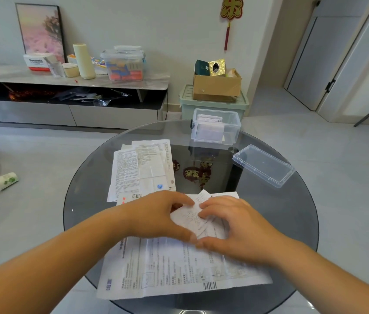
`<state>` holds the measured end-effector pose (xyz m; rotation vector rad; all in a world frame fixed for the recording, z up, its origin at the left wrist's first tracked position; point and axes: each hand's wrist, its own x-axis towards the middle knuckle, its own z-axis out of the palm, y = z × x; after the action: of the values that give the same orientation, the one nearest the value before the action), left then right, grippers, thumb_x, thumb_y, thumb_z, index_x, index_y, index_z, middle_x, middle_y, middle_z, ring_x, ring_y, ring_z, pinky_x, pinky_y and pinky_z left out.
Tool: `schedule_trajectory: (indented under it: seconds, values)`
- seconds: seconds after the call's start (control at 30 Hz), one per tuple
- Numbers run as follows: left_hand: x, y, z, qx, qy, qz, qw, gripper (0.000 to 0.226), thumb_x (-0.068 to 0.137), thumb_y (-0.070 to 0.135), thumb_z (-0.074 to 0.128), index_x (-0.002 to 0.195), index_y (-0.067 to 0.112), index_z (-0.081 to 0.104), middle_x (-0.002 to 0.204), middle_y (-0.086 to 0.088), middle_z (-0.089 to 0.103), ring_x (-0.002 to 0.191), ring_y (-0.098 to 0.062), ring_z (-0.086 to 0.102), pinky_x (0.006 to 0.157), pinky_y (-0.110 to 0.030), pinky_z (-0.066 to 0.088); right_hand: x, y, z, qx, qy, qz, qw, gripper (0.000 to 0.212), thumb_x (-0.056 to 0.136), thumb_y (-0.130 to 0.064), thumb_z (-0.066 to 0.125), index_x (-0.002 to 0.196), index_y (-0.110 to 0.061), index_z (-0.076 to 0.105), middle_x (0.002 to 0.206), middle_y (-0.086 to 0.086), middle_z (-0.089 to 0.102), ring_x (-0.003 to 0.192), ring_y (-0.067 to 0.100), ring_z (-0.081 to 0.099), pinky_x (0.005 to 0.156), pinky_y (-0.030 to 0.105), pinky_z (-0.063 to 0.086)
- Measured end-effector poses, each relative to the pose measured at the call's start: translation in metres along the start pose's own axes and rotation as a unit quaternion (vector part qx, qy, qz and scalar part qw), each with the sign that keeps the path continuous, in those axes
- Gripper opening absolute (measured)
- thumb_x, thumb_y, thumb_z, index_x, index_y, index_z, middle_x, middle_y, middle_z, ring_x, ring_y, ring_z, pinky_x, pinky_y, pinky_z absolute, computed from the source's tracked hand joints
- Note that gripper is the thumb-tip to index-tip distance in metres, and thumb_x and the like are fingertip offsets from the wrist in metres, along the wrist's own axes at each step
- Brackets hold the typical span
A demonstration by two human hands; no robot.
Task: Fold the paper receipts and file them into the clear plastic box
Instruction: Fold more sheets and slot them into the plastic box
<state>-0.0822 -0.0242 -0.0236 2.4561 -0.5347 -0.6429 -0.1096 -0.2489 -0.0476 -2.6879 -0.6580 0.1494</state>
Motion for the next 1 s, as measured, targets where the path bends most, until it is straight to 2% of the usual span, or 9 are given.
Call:
schedule_trajectory:
  seconds: [0.1, 0.2, 0.33, 0.43, 0.6, 0.73, 0.8, 0.87, 1.0]
  values:
    - [-0.003, 0.0, 0.0, 0.072, -0.008, 0.017, 0.997, 0.081, 0.076, 0.052, 0.081, 0.145, 0.042, 0.04, 0.136, 0.023, 0.046, 0.124, -0.004, 0.048, 0.1, -0.016, 0.038, -0.006, -0.001, -0.002, 0.003, -0.011, -0.003, 1.0, 0.082, 0.069, -0.087, 0.054, 0.137, -0.042, 0.049, 0.147, -0.028, 0.04, 0.138, -0.007, 0.027, 0.117, 0.022, 0.021]
    - [-0.004, 0.0, 0.002, 0.098, 0.019, 0.045, 0.994, 0.056, 0.087, 0.047, 0.072, 0.138, 0.045, 0.05, 0.123, 0.026, 0.049, 0.116, -0.003, 0.051, 0.082, -0.006, 0.042, -0.011, 0.0, -0.002, 0.02, -0.013, 0.004, 1.0, 0.082, 0.07, -0.082, 0.062, 0.141, -0.045, 0.044, 0.151, -0.03, 0.034, 0.141, -0.011, 0.019, 0.116, 0.019, 0.018]
    - [-0.001, -0.007, 0.009, 0.125, 0.056, 0.074, 0.988, 0.039, 0.09, 0.053, 0.064, 0.128, 0.047, 0.061, 0.117, 0.028, 0.047, 0.11, 0.0, 0.048, 0.095, -0.014, 0.043, -0.013, 0.002, 0.0, 0.031, -0.018, 0.003, 0.999, 0.086, 0.069, -0.079, 0.067, 0.143, -0.045, 0.04, 0.154, -0.03, 0.029, 0.133, -0.02, 0.013, 0.115, 0.015, 0.016]
    - [0.002, -0.008, 0.013, 0.107, 0.093, 0.099, 0.985, 0.027, 0.093, 0.051, 0.061, 0.117, 0.043, 0.07, 0.119, 0.028, 0.051, 0.112, 0.008, 0.043, 0.095, -0.01, 0.038, -0.014, 0.001, 0.0, 0.048, -0.021, 0.022, 0.998, 0.088, 0.068, -0.079, 0.068, 0.144, -0.046, 0.036, 0.153, -0.029, 0.027, 0.136, -0.013, 0.02, 0.115, 0.021, 0.024]
    - [0.011, -0.003, 0.018, 0.057, 0.151, 0.087, 0.983, 0.019, 0.094, 0.052, 0.058, 0.105, 0.037, 0.064, 0.101, 0.021, 0.064, 0.094, 0.002, 0.056, 0.088, -0.024, 0.051, -0.008, 0.002, 0.002, 0.07, 0.056, 0.056, 0.994, 0.056, 0.079, -0.066, 0.067, 0.128, -0.048, 0.046, 0.121, -0.025, 0.046, 0.117, 0.002, 0.042, 0.101, 0.026, 0.041]
    - [0.02, 0.002, 0.023, 0.017, 0.18, 0.067, 0.981, 0.02, 0.092, 0.045, 0.066, 0.099, 0.036, 0.049, 0.099, 0.025, 0.059, 0.089, 0.002, 0.059, 0.076, -0.013, 0.053, -0.004, 0.004, 0.005, 0.114, 0.088, 0.095, 0.985, 0.033, 0.089, -0.055, 0.063, 0.118, -0.046, 0.052, 0.107, -0.024, 0.053, 0.105, 0.003, 0.049, 0.089, 0.028, 0.048]
    - [0.026, 0.003, 0.026, -0.002, 0.197, 0.053, 0.979, 0.026, 0.089, 0.042, 0.071, 0.099, 0.034, 0.048, 0.098, 0.022, 0.061, 0.089, 0.0, 0.06, 0.076, -0.017, 0.055, -0.001, 0.005, 0.006, 0.121, 0.099, 0.113, 0.981, 0.028, 0.09, -0.052, 0.062, 0.115, -0.045, 0.053, 0.102, -0.021, 0.055, 0.101, 0.006, 0.05, 0.087, 0.029, 0.048]
    - [0.031, 0.006, 0.028, -0.008, 0.203, 0.041, 0.978, 0.03, 0.087, 0.041, 0.074, 0.101, 0.032, 0.049, 0.093, 0.017, 0.061, 0.087, -0.002, 0.059, 0.075, -0.021, 0.055, 0.002, 0.005, 0.007, 0.122, 0.113, 0.134, 0.977, 0.03, 0.09, -0.049, 0.063, 0.117, -0.044, 0.052, 0.098, -0.02, 0.055, 0.101, 0.008, 0.049, 0.088, 0.03, 0.045]
    - [0.037, 0.006, 0.032, 0.039, 0.218, 0.025, 0.975, 0.038, 0.085, 0.05, 0.072, 0.108, 0.034, 0.046, 0.087, 0.014, 0.057, 0.084, -0.007, 0.054, 0.077, -0.028, 0.051, 0.005, 0.006, 0.009, 0.079, 0.126, 0.175, 0.973, 0.059, 0.09, -0.052, 0.063, 0.14, -0.043, 0.033, 0.094, -0.019, 0.053, 0.104, 0.009, 0.042, 0.095, 0.031, 0.032]
